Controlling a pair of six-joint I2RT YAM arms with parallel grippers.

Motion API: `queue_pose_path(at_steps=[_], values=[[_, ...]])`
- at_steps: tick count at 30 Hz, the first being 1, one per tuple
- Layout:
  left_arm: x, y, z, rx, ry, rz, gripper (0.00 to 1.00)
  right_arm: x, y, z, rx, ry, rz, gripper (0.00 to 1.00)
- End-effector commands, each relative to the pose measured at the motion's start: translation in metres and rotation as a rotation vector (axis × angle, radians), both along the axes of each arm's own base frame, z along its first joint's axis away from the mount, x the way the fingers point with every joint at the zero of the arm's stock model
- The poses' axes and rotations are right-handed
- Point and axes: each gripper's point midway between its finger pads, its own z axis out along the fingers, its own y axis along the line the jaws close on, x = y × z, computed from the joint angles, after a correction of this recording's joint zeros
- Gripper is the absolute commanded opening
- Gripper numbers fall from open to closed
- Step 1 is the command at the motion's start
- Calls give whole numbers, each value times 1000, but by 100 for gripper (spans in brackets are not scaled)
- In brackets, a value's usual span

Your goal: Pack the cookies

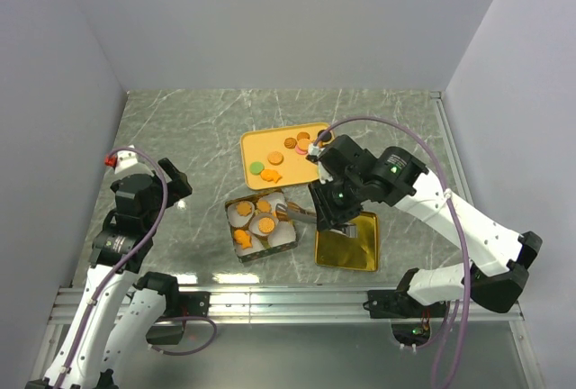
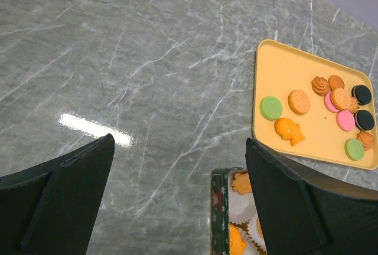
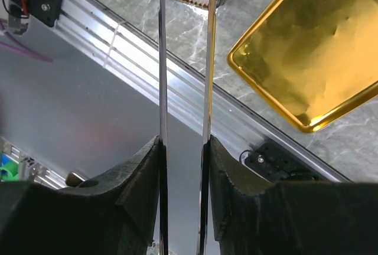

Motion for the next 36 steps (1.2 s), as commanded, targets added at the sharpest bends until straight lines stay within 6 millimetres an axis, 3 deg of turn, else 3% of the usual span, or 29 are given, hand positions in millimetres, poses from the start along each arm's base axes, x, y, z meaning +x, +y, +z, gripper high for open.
queue_pose_path(at_steps=[1,24,36], values=[[2,2,10,-10,-27,24,99,-9,-1,6,33,-7,18,36],[2,-5,10,-26,-32,-11,99,-17,1,-25,-36,29,57,36],[2,-5,9,-26,-29,-13,99,-2,18,-40,-50,20,73,36]])
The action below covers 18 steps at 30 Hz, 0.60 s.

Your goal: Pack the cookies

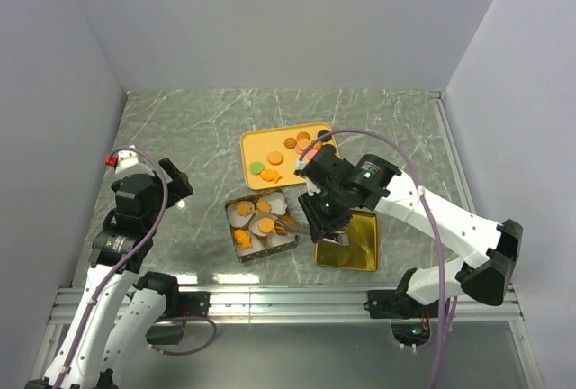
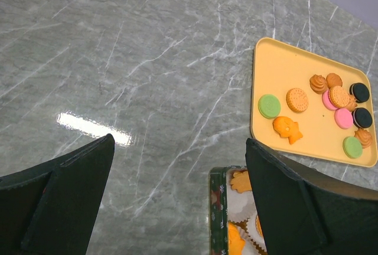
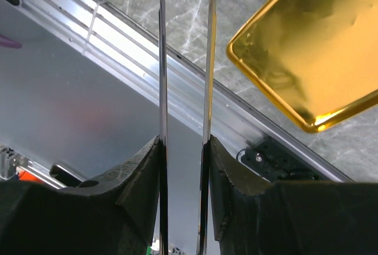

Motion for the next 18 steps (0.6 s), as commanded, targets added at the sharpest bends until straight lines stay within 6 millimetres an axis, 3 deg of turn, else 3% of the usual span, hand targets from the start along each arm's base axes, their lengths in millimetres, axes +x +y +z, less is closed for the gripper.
queue_pose_path(at_steps=[1,18], values=[[2,-3,10,-22,-31,-6,99,11,13,0,26,-43,21,36],[3,-3,9,-19,-26,-3,99,17,19,-15,-8,-35,39,36]])
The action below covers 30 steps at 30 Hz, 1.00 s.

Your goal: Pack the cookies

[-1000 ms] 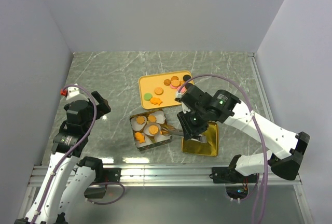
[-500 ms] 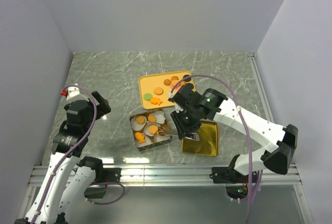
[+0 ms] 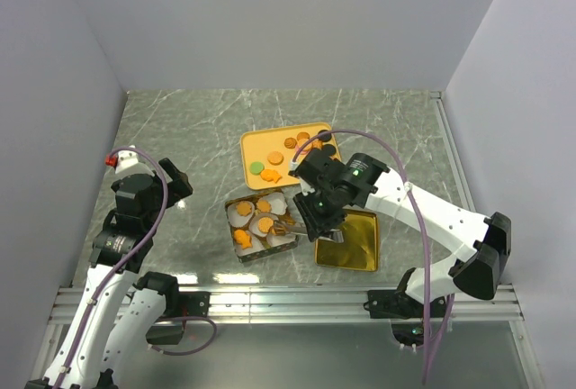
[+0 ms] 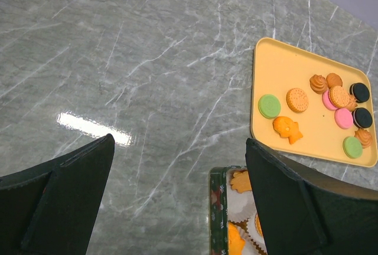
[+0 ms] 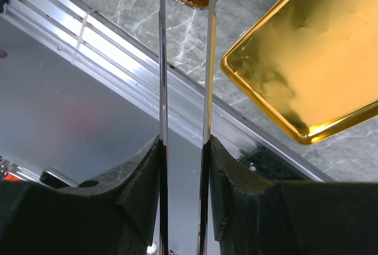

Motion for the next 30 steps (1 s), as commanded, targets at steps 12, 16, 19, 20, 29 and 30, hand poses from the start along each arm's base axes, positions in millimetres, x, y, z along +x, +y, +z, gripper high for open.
queue_pose_path(at_steps=[12,16,19,20,29,30], values=[[4,-3,9,-18,-24,-5,99,4,2,-1,5,-36,26,44],[3,-3,10,-19,-29,-5,99,2,-1,0,3,-35,24,47],[3,-3,9,-19,-26,-4,99,1,-5,3,0,-40,20,48],[3,-3,9,-19,-27,-4,99,1,-6,5,2,-47,20,49],[3,-3,10,-19,-30,-7,100,3,-11,17,-4,-70,4,50],[3,-3,10,-18,-29,-6,99,4,-9,21,5,-79,3,50]])
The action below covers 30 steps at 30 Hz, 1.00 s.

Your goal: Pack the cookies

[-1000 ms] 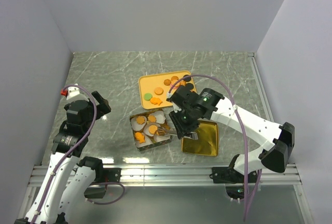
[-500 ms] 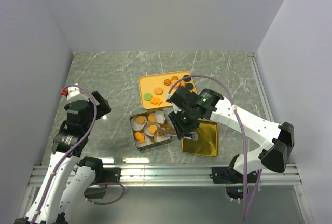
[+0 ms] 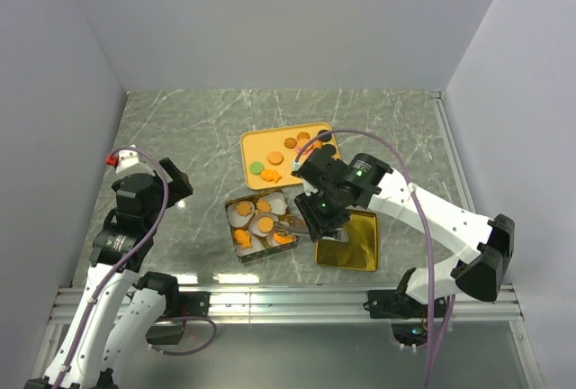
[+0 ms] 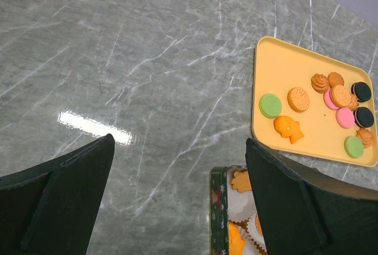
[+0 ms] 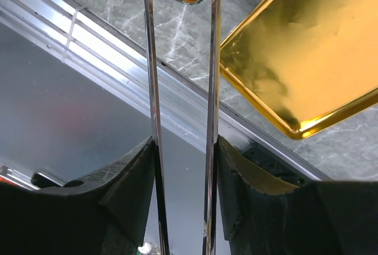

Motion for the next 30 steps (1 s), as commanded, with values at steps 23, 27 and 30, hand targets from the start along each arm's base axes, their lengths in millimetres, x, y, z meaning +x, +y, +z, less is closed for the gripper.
queue_pose_path(at_steps=[23,27,30], values=[[2,-3,13,-21,-45,-9,99,162,-84,66,-34,-317,-568,50],[1,-3,14,-21,-50,-11,99,191,-110,54,-64,-320,-687,50],[2,-5,14,-22,-52,-23,99,212,-129,42,-78,-312,-760,50]])
